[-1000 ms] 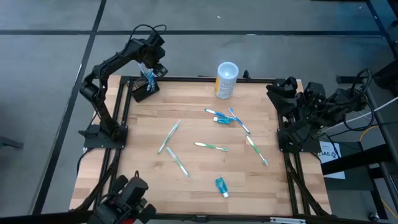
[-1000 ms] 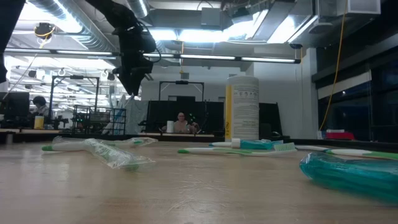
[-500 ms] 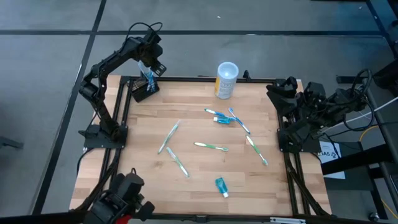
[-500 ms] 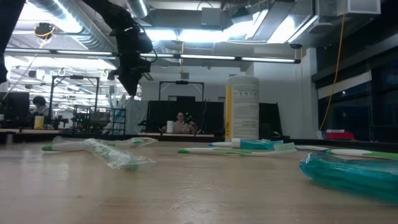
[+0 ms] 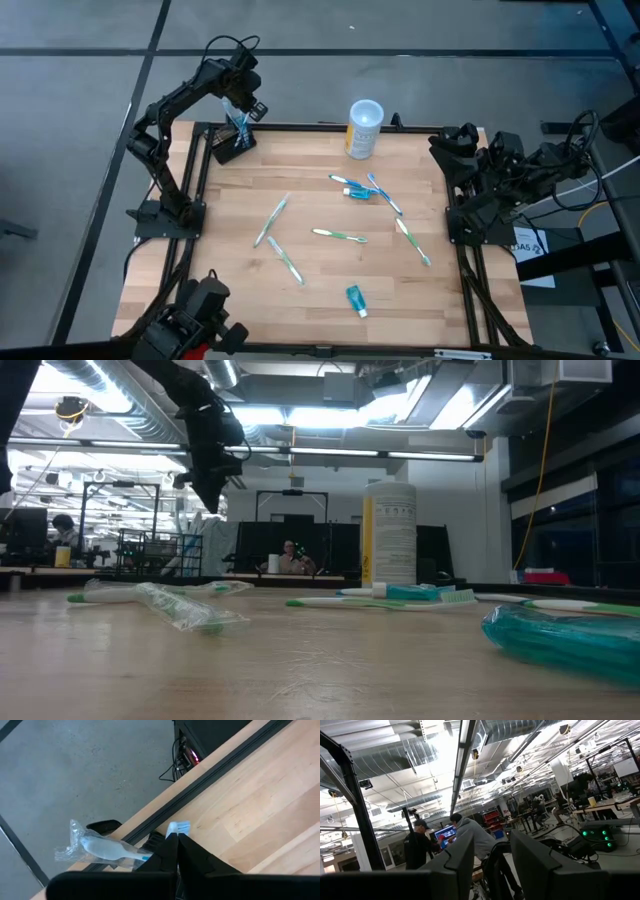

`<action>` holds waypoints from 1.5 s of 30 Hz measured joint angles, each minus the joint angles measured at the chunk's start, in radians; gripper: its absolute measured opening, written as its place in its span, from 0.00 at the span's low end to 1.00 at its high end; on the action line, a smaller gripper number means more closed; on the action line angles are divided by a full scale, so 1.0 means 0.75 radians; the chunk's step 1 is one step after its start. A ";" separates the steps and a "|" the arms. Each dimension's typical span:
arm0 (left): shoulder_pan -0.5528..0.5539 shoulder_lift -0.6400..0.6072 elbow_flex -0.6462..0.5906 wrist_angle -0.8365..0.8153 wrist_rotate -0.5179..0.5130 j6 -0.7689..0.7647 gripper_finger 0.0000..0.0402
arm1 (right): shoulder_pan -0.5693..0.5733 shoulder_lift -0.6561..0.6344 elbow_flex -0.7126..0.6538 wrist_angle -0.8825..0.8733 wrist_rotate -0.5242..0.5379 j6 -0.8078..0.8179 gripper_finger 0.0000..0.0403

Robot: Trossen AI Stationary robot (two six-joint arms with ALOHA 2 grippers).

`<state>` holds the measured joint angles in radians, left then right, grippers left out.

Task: Pick & Place toothbrushing station
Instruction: Put the blue toothbrush into the right section of the black organizer

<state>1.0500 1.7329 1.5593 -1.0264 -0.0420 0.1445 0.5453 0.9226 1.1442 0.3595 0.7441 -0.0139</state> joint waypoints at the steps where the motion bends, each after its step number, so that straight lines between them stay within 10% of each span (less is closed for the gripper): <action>1: 0.000 0.000 0.000 0.001 -0.001 0.003 0.01 | 0.000 0.000 0.000 0.000 0.000 0.000 0.32; 21: -0.023 0.004 0.000 0.046 -0.034 0.046 0.48 | 0.000 0.000 0.000 0.000 0.000 0.004 0.32; 34: -0.036 0.075 0.000 0.038 -0.061 0.021 0.44 | -0.001 0.000 0.000 0.001 0.014 0.013 0.32; 45: -0.036 0.075 0.000 0.036 -0.051 -0.002 0.17 | 0.000 0.000 0.000 0.001 0.014 0.018 0.32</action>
<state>1.0229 1.7893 1.5593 -0.9994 -0.0803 0.1432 0.5450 0.9226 1.1442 0.3599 0.7544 -0.0006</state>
